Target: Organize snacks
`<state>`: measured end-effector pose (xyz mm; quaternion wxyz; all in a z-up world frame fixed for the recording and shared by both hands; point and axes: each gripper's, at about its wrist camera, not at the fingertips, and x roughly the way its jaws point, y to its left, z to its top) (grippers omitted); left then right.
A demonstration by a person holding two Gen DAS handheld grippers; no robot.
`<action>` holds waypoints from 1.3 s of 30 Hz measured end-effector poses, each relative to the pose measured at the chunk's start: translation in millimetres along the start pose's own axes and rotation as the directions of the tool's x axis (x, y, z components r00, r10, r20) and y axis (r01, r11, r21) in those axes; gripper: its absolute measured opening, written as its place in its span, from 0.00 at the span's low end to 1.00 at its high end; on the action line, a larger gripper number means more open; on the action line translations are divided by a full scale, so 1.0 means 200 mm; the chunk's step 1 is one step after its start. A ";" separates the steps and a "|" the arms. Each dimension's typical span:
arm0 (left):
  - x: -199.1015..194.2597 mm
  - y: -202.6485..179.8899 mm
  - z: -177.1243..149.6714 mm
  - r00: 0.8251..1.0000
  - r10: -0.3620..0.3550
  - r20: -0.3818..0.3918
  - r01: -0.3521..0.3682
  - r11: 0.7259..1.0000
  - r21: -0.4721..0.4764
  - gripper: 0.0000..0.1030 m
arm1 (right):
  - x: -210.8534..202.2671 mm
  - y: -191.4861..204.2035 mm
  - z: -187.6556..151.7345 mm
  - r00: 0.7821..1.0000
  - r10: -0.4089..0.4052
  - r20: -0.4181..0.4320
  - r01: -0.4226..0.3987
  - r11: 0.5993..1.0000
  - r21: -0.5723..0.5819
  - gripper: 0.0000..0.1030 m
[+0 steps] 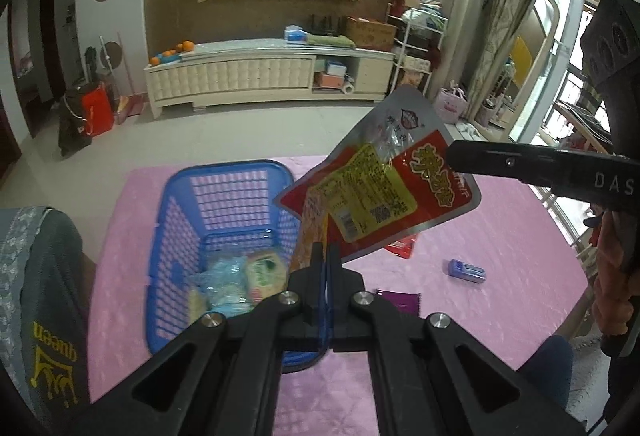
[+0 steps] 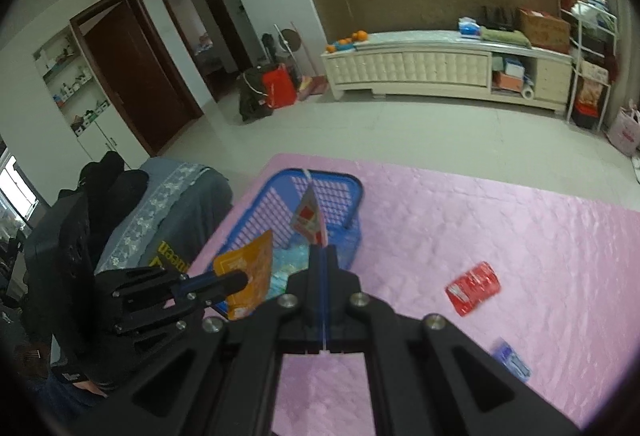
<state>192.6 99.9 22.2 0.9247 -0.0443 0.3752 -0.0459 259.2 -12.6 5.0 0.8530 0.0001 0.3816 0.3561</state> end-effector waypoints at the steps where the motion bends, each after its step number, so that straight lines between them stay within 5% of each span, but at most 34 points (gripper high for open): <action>1: -0.01 0.03 0.00 1.000 0.008 0.002 -0.008 1.000 -0.006 0.00 | 0.01 0.02 0.01 1.000 0.008 0.002 -0.008 1.000 -0.004 0.02; 13: 0.01 0.28 -0.01 0.996 0.086 0.003 -0.085 0.994 -0.061 0.00 | 0.37 0.12 0.04 0.995 0.087 -0.040 -0.088 0.996 -0.008 0.02; 25: 0.27 0.44 0.01 0.992 0.102 -0.073 -0.107 0.992 -0.061 0.00 | 0.80 0.03 0.05 0.986 0.149 -0.077 -0.140 0.984 0.110 0.02; 39: 0.46 0.45 0.01 0.989 0.084 -0.118 -0.092 0.994 -0.067 0.00 | 1.00 -0.04 0.01 0.977 -0.056 -0.206 0.059 0.998 0.008 0.04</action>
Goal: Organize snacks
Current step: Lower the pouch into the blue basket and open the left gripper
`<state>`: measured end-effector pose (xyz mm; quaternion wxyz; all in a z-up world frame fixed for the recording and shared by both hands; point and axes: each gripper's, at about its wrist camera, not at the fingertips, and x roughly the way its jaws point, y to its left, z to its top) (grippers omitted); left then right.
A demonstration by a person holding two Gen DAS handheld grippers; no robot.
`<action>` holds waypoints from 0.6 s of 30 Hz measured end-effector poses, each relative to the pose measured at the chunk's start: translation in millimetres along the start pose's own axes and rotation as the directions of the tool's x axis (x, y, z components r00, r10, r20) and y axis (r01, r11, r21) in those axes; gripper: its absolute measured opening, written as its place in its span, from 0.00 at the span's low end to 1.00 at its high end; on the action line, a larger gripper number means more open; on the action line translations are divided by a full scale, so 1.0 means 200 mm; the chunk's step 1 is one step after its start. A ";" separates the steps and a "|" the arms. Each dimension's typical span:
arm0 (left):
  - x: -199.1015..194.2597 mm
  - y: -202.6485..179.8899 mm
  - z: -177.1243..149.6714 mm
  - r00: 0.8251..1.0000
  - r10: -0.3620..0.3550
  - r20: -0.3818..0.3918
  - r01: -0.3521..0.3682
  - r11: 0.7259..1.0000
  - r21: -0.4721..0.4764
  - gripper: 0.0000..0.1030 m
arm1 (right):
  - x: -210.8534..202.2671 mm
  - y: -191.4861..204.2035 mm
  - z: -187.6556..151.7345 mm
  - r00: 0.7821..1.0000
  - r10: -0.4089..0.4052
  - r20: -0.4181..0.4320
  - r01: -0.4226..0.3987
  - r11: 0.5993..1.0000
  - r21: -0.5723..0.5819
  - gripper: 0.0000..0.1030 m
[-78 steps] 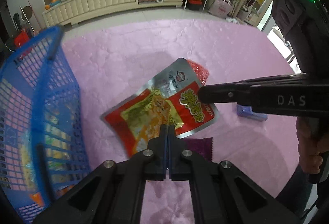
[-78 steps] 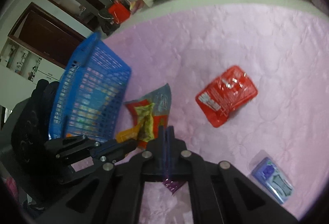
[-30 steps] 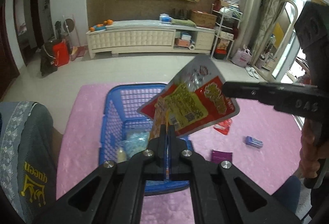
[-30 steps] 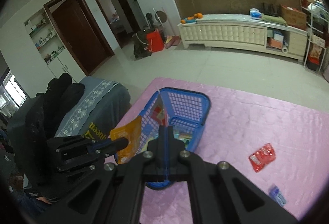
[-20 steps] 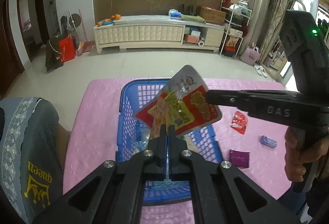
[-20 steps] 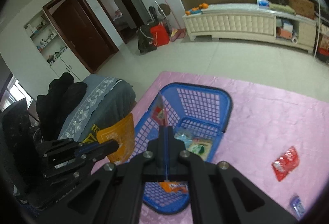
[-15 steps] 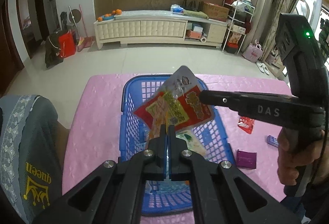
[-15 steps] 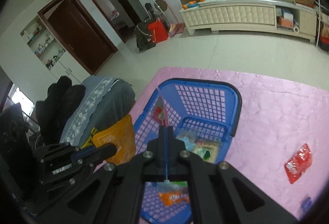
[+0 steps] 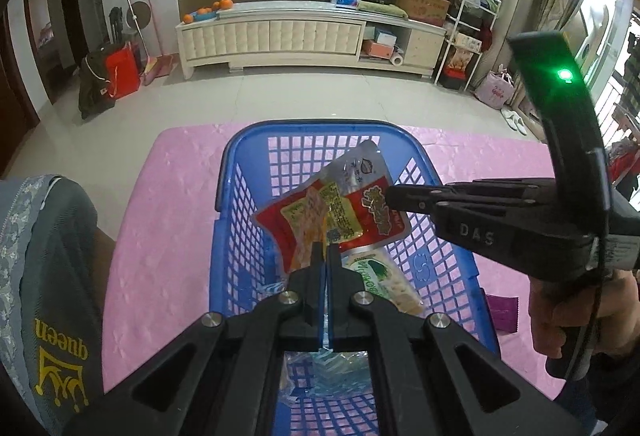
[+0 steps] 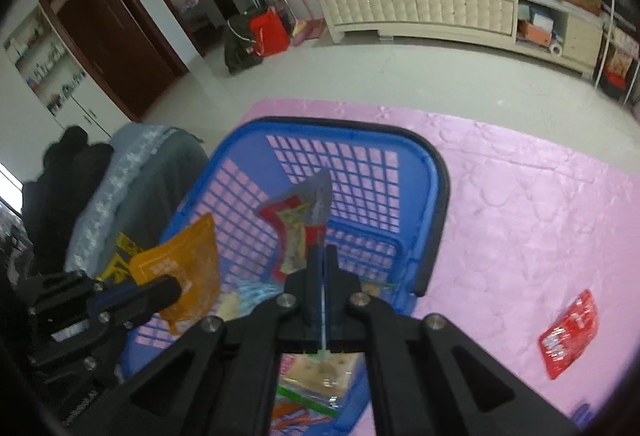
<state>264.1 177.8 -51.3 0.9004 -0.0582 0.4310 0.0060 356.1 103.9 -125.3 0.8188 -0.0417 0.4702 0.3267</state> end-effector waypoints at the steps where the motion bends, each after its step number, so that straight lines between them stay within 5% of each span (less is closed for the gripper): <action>1: -0.01 0.00 0.00 1.000 -0.002 0.000 0.002 1.000 -0.001 0.00 | 0.01 0.00 0.00 1.000 -0.016 -0.016 0.016 1.000 -0.007 0.06; 3: -0.03 0.00 0.00 1.000 0.000 0.004 0.000 1.000 0.000 0.00 | 0.01 0.03 0.01 0.998 -0.054 -0.044 0.052 0.998 -0.044 0.18; 5: -0.07 0.00 -0.01 1.000 -0.001 0.011 0.001 1.000 -0.001 0.00 | -0.02 0.06 0.00 0.999 -0.030 -0.034 0.027 0.996 -0.079 0.58; 8: -0.12 0.00 -0.03 1.000 -0.004 0.016 0.004 1.000 -0.004 0.00 | -0.14 0.12 -0.02 0.999 -0.040 0.035 0.044 0.993 -0.112 0.91; 18: -0.33 -0.02 -0.08 0.998 -0.025 0.064 0.024 1.000 0.008 0.00 | -0.44 0.12 -0.12 0.990 -0.115 0.086 0.121 0.991 -0.065 0.92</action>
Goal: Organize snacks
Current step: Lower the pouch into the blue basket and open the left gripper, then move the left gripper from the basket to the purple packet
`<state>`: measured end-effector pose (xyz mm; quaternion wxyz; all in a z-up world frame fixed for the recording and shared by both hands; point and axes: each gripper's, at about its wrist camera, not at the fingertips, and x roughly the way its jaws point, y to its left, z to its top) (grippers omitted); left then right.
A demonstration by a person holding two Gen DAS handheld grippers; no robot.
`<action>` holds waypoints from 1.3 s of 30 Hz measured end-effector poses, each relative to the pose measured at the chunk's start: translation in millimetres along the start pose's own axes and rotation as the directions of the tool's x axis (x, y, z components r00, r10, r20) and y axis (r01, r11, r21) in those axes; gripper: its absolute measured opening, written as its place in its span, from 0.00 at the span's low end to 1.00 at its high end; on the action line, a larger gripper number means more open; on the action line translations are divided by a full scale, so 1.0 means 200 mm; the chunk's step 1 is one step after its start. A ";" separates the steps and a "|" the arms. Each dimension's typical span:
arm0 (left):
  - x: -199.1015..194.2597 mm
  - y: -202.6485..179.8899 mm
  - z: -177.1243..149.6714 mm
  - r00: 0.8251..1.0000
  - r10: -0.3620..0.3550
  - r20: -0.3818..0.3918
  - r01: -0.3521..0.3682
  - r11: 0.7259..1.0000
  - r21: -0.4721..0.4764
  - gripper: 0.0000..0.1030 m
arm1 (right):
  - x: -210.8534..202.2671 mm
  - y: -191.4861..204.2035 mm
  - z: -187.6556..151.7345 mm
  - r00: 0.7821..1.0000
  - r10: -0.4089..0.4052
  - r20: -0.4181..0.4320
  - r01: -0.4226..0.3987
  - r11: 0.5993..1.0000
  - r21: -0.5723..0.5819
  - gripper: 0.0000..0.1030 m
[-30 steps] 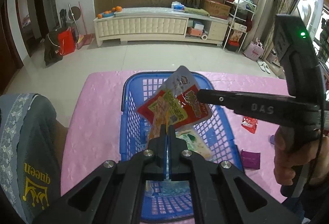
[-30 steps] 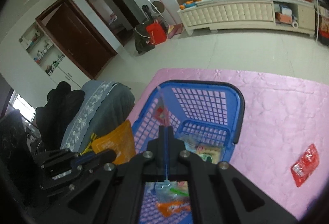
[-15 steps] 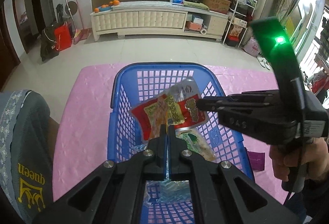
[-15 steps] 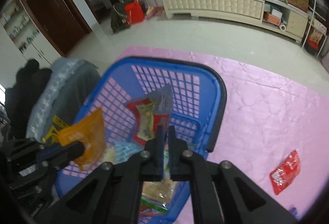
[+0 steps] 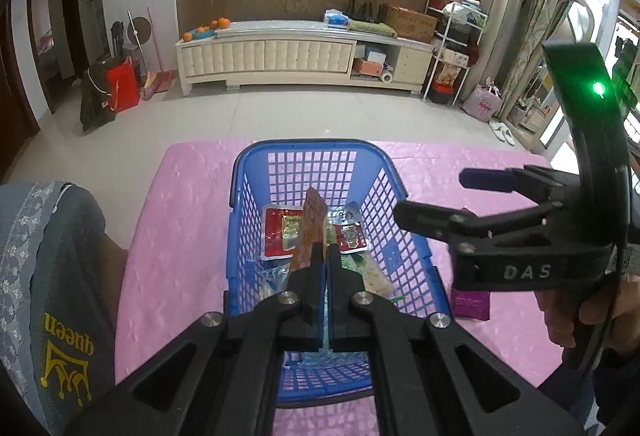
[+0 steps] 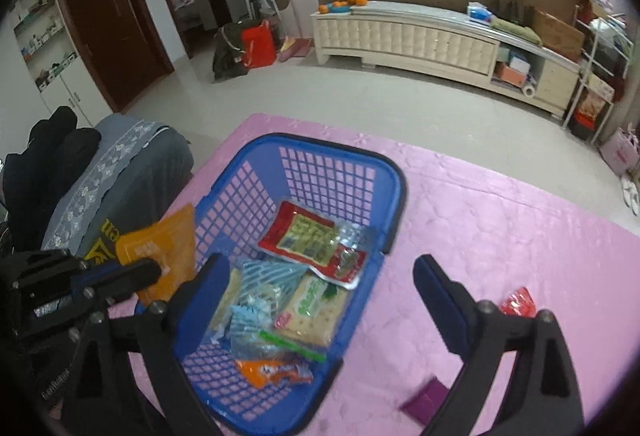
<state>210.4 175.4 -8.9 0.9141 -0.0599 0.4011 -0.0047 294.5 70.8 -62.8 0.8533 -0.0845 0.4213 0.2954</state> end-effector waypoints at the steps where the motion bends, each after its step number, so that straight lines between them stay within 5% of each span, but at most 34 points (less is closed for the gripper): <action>1: -0.01 0.00 0.00 1.000 -0.001 0.001 0.001 1.000 0.002 0.00 | -0.01 0.01 -0.01 1.000 -0.003 -0.001 0.003 1.000 0.000 0.92; 16: 0.13 -0.13 0.06 0.999 -0.018 -0.044 0.022 0.995 0.096 0.00 | -0.04 -0.10 -0.11 1.000 -0.018 0.002 0.018 0.996 0.083 0.92; 39: 0.50 -0.12 0.21 0.993 0.064 -0.097 -0.048 0.985 0.168 0.02 | 0.20 -0.28 -0.06 0.999 0.040 -0.034 -0.036 0.991 0.131 0.92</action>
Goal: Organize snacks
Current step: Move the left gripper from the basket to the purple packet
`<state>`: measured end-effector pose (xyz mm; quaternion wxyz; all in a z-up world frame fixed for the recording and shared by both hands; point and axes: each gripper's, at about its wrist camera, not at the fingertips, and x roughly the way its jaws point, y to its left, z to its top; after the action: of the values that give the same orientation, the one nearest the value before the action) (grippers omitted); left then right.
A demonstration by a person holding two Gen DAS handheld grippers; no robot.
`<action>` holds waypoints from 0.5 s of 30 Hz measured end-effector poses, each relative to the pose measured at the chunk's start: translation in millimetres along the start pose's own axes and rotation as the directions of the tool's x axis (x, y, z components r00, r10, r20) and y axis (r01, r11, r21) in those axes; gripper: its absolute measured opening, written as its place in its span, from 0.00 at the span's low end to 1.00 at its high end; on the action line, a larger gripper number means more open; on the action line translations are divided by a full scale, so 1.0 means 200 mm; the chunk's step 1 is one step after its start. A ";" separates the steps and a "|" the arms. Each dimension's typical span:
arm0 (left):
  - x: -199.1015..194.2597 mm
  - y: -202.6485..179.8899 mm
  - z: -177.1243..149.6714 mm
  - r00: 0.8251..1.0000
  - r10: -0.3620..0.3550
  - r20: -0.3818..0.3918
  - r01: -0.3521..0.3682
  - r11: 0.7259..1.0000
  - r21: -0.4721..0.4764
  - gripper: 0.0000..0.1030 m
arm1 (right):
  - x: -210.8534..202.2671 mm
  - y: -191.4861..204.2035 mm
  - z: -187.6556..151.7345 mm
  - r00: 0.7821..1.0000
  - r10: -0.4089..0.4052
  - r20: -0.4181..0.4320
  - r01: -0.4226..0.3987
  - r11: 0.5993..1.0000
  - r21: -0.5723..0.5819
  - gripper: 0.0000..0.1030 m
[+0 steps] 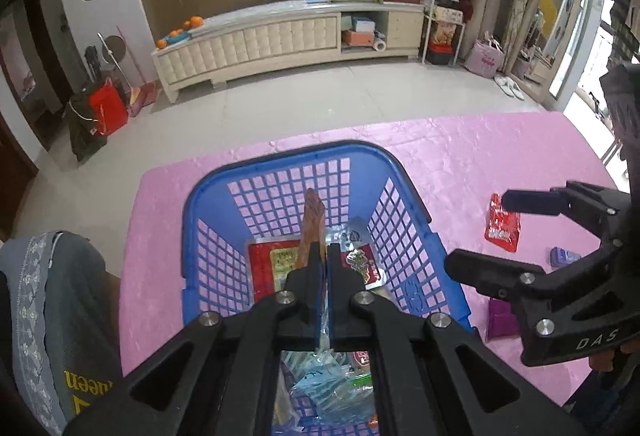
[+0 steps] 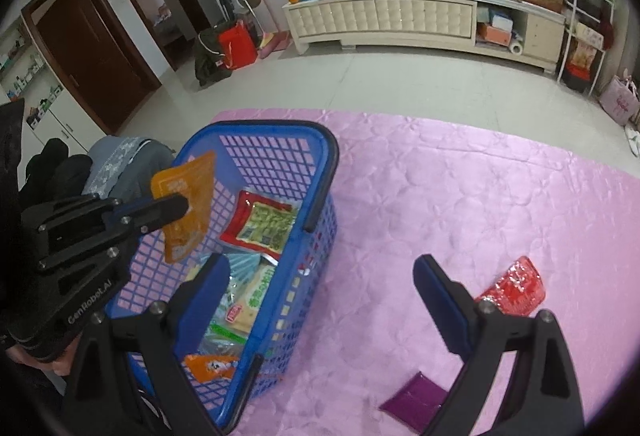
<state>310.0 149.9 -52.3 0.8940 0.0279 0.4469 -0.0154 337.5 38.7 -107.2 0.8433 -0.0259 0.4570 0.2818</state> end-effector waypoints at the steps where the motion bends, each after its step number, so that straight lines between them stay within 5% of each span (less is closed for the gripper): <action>1: 0.01 -0.01 0.00 1.000 0.009 -0.014 -0.009 1.000 0.012 0.09 | 0.00 0.00 0.00 1.000 -0.004 0.002 0.004 1.000 0.000 0.92; 4: 0.02 -0.02 -0.02 0.999 0.023 -0.024 -0.023 0.999 0.022 0.53 | -0.01 -0.01 -0.03 1.000 -0.011 -0.012 0.011 1.000 0.017 0.92; 8: -0.09 -0.04 -0.06 1.000 0.002 -0.011 -0.002 1.000 0.004 0.65 | -0.08 -0.03 -0.06 1.000 -0.009 -0.011 0.010 0.999 0.031 0.92; 15: -0.31 -0.12 -0.12 0.999 0.007 0.041 -0.007 1.000 0.013 0.71 | -0.31 -0.01 -0.10 0.999 -0.019 0.039 0.018 1.000 0.024 0.92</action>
<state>253.3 126.8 -18.2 0.9028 0.0351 0.4283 -0.0157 297.0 3.7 -71.1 0.8550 -0.0145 0.4432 0.2689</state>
